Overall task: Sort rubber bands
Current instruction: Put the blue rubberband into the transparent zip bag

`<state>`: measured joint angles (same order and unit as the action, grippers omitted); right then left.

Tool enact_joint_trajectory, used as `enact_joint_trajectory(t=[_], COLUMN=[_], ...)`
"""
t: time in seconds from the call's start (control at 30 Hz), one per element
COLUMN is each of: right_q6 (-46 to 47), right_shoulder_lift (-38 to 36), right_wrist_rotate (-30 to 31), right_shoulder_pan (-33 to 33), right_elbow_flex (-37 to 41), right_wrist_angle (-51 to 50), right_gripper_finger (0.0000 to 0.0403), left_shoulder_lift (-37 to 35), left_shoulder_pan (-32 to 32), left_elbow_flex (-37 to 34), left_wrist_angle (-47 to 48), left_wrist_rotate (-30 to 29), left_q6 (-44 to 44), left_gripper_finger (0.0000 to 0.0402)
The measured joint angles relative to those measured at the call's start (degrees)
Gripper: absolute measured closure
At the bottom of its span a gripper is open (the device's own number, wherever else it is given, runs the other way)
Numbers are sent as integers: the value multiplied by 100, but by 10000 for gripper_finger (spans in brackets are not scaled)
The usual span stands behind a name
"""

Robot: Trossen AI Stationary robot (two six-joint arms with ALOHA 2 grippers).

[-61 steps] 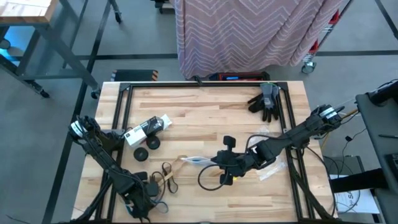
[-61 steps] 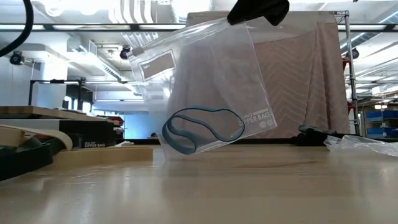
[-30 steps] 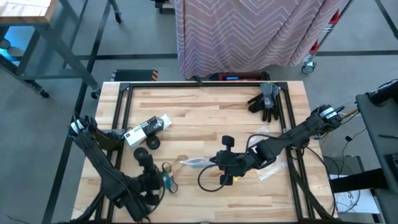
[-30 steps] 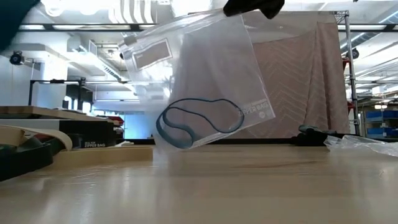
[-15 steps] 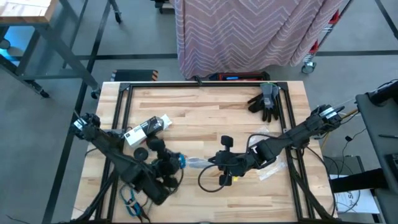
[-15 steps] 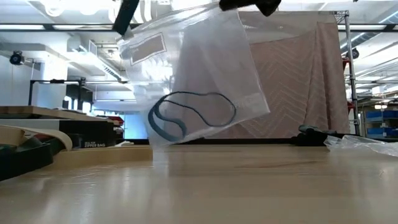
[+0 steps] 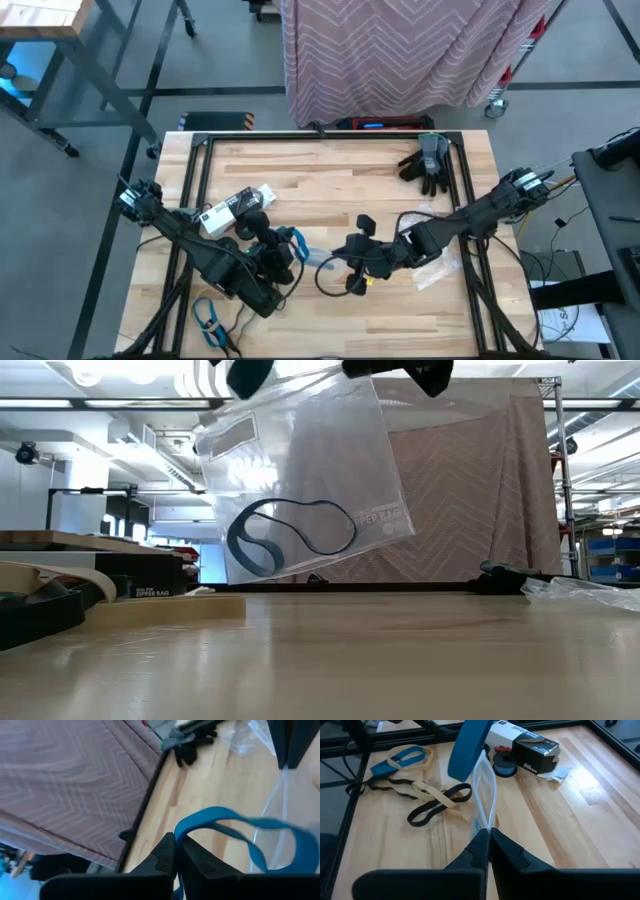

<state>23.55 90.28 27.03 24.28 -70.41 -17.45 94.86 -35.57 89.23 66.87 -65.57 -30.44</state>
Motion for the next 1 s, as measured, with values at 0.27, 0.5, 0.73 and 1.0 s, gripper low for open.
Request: enact_joint_trajectory(t=[0.27,0.5,0.73,1.0], right_q6=[259,463,513,885], right_shoulder_lift=[0,0,0,0], right_wrist_rotate=[-2,-9,-2,-44], right_shoulder_pan=[-71,-102,-159,-227], right_elbow_flex=[0,0,0,-9], right_wrist_angle=[17,20,20,31], right_gripper_finger=[403,403,403,403], left_shoulder_lift=[-82,-93,-93,-93], left_shoulder_pan=[72,252,262,324], left_elbow_flex=[0,0,-7,-144], left_wrist_angle=[-31,-36,-114,-133], left_wrist_rotate=[-453,-492,-435,-428], left_q6=[164,273,273,275], left_gripper_finger=[402,402,401,401])
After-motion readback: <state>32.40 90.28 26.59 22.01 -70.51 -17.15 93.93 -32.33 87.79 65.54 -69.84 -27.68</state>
